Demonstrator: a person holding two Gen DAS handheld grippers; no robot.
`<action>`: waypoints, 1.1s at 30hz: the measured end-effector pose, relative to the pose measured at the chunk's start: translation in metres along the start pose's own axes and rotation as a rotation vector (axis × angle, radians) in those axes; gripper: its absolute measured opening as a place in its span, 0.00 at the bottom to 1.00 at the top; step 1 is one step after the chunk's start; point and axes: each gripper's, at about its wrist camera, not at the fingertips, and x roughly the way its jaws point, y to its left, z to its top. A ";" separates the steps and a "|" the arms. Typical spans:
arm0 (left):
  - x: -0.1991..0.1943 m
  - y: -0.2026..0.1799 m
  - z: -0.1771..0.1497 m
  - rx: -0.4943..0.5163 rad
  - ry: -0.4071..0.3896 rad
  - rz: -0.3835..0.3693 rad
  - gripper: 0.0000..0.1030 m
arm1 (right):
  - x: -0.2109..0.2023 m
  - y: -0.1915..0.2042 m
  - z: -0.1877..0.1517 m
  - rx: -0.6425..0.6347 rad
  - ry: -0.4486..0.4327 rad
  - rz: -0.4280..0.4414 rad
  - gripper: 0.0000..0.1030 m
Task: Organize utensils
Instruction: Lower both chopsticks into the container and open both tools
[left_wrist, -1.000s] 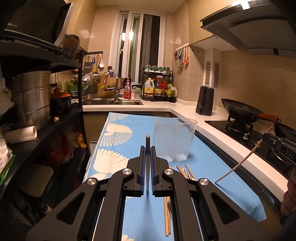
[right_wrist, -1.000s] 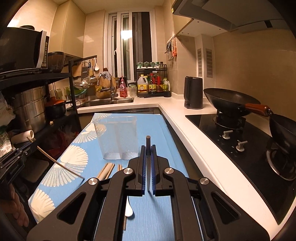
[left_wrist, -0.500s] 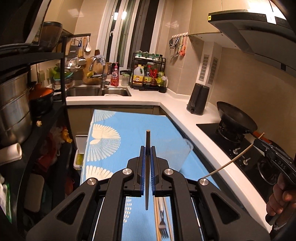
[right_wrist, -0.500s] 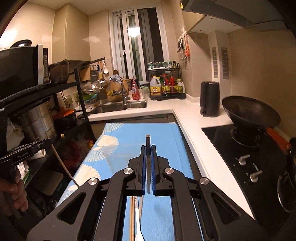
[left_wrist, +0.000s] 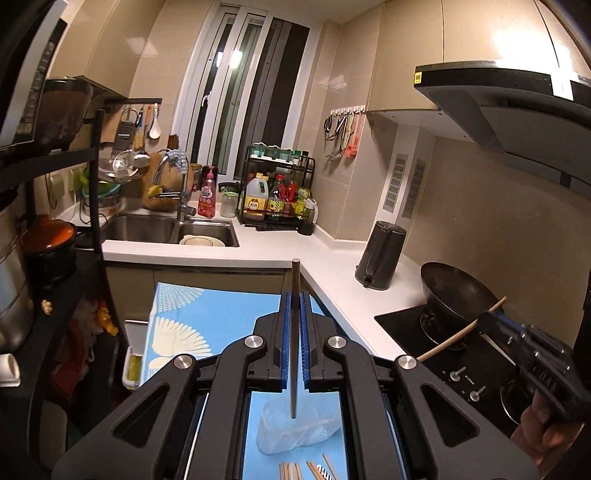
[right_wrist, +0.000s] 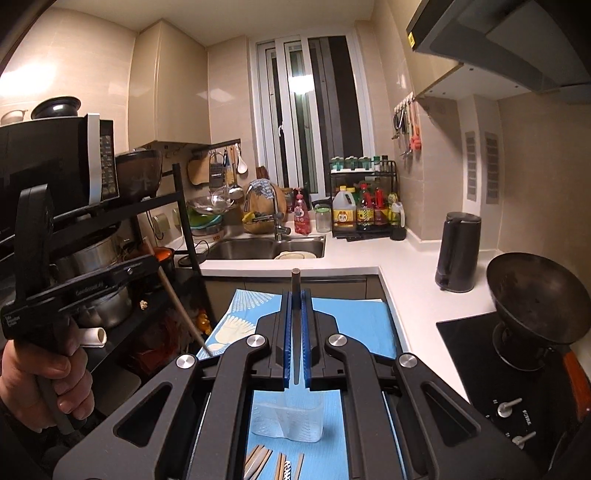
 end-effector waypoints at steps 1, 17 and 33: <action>0.010 0.000 -0.002 0.001 0.007 0.004 0.05 | 0.010 -0.002 -0.004 0.003 0.015 0.005 0.05; 0.102 0.019 -0.091 -0.014 0.230 -0.001 0.05 | 0.107 -0.033 -0.099 0.093 0.235 0.045 0.08; 0.062 0.020 -0.058 0.028 0.117 0.146 0.67 | 0.066 -0.033 -0.080 0.054 0.228 -0.083 0.40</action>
